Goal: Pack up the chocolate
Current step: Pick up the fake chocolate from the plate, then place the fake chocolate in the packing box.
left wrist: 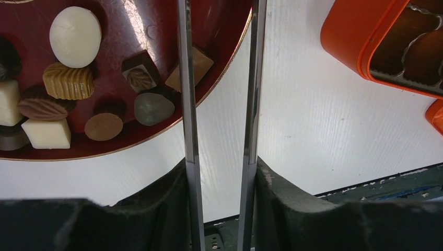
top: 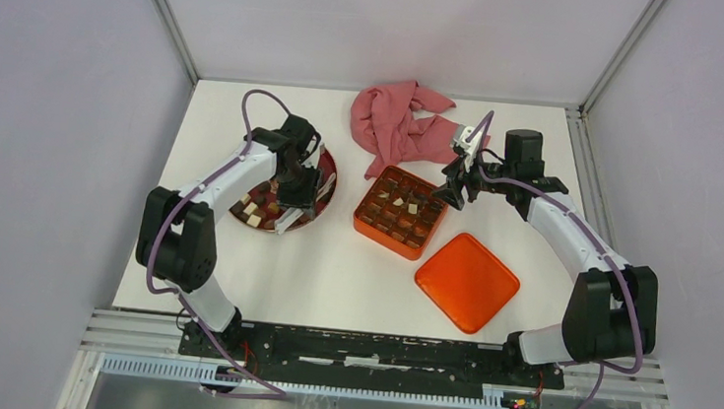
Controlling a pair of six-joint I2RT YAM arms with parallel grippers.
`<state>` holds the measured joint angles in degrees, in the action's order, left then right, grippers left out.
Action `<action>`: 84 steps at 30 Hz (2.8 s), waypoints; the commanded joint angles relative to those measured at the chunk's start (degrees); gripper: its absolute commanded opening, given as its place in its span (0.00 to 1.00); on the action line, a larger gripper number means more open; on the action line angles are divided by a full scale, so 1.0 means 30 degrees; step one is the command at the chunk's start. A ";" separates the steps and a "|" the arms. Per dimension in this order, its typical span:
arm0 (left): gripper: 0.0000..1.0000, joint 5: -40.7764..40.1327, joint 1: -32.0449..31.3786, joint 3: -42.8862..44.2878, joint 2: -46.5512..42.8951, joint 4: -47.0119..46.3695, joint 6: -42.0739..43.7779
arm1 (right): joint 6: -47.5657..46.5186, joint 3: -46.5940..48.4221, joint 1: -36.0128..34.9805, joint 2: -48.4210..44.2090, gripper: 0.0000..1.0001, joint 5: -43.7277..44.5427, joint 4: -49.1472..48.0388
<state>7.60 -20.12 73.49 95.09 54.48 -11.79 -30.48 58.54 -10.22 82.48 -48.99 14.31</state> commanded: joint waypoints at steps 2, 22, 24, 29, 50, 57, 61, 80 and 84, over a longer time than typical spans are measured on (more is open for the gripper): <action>0.46 0.0046 -0.0101 0.0575 -0.0217 0.0241 0.1114 | -0.0299 0.0352 0.0083 -0.0037 0.69 -0.0427 -0.0146; 0.44 -0.2047 -0.0353 0.0827 0.0421 0.0974 0.1059 | -0.0314 0.0437 0.0094 0.0136 0.69 -0.0746 -0.0015; 0.45 -0.2053 -0.0370 0.0887 0.0545 0.0888 0.1059 | -0.0350 0.0425 0.0087 0.0150 0.69 -0.0749 -0.0020; 0.46 -0.1734 -0.0364 0.1276 0.0882 0.0559 0.1089 | -0.0358 0.0422 0.0085 0.0166 0.69 -0.0778 0.0023; 0.02 -0.2413 -0.0313 0.2345 0.0091 0.0948 0.0890 | -0.0466 0.0477 0.0082 0.0216 0.69 -0.0837 0.0125; 0.02 -0.2473 -0.0287 0.2031 -0.0306 0.0637 0.0739 | -0.0503 0.0469 0.0094 0.0172 0.69 -0.0856 0.0163; 0.02 -0.2466 -0.0234 0.1860 -0.0669 0.0462 0.0655 | -0.0492 0.0487 0.0100 0.0131 0.69 -0.0888 0.0162; 0.02 0.4631 -0.0268 -0.2196 -0.5528 -0.3626 -0.0969 | -0.0563 0.0477 0.0095 0.0092 0.69 -0.0896 0.0226; 0.02 0.5136 -0.1174 -0.2694 -0.5765 -0.4264 -0.1628 | -0.0574 0.0488 0.0109 0.0114 0.69 -0.0867 0.0208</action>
<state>16.91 -21.17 66.52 79.75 46.92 -12.71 -31.38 58.54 -10.22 83.13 -50.54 15.35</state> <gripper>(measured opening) 0.420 0.691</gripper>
